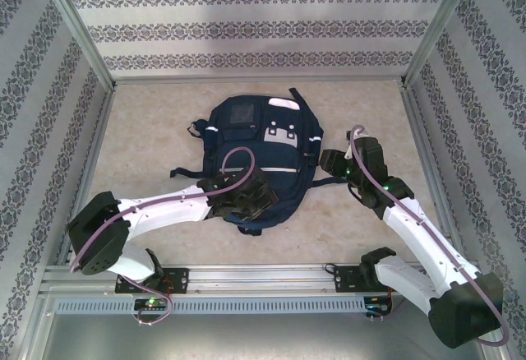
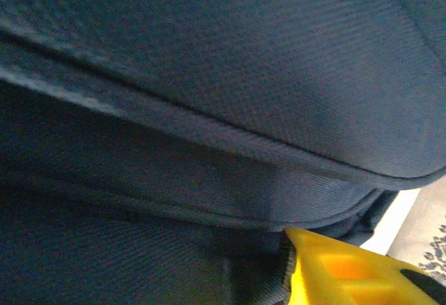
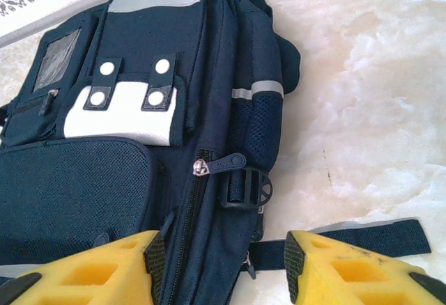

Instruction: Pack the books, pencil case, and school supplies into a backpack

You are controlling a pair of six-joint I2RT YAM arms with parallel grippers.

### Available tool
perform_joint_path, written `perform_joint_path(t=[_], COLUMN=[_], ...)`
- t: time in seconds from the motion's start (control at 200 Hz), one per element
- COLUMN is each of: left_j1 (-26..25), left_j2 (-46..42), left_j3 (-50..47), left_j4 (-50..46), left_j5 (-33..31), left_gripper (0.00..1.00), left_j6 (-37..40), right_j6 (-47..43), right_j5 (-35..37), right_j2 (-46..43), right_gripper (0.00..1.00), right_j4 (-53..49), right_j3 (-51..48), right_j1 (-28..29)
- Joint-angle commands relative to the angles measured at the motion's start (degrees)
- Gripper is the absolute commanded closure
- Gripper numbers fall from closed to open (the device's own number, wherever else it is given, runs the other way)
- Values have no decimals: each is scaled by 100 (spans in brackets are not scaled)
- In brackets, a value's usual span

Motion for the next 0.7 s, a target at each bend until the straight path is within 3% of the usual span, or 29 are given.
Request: perform_joint_path(t=[0.0,0.115,0.14,0.155,0.17,0.235,0.275,0.39,0.51,0.6,0.66,0.695], left_j1=[-65,-35,-13,2,17,32,32,32,47,85,100,141], left_j2=[131,-130,-227,-283,-350,-652,-839,-1580,-2422,-2939,-3266,-3488], left_j3=[204,22,1,17,44,262,451,718,1014,1065,778,367], left_j4=[741,1044,1016,964,876,382,12,-534,-1341,-1405,-948,-143], left_j5=[284,370,389,406,405,336,286,8,-1552,-3128,-4570,-4874], left_gripper=[47,39,36,34,32,23,0,0,0,0,0,1], left_j6=[420,704,867,991,1117,1743,2233,3630,5091,6091,6481,7346], right_j6=[-230,-353,-358,-359,-366,-420,-415,-477,-510,-347,-438,-511], right_j5=[-10,1,-13,-37,-75,-282,-265,-221,289,646,755,826], right_j2=[-143,-349,-424,-460,-519,-769,-941,-1399,-1588,-1588,-1625,-1627], right_gripper=[51,46,34,9,3,2,2,2,2,2,2,2], right_j4=[-60,-139,-138,-132,-116,-108,-165,-252,-245,34,426,650], right_j3=[-98,-114,-124,-136,-142,-122,-78,53,130,31,-127,-231], right_j1=[-29,-26,-22,-26,-27,-14,4,34,39,36,37,24])
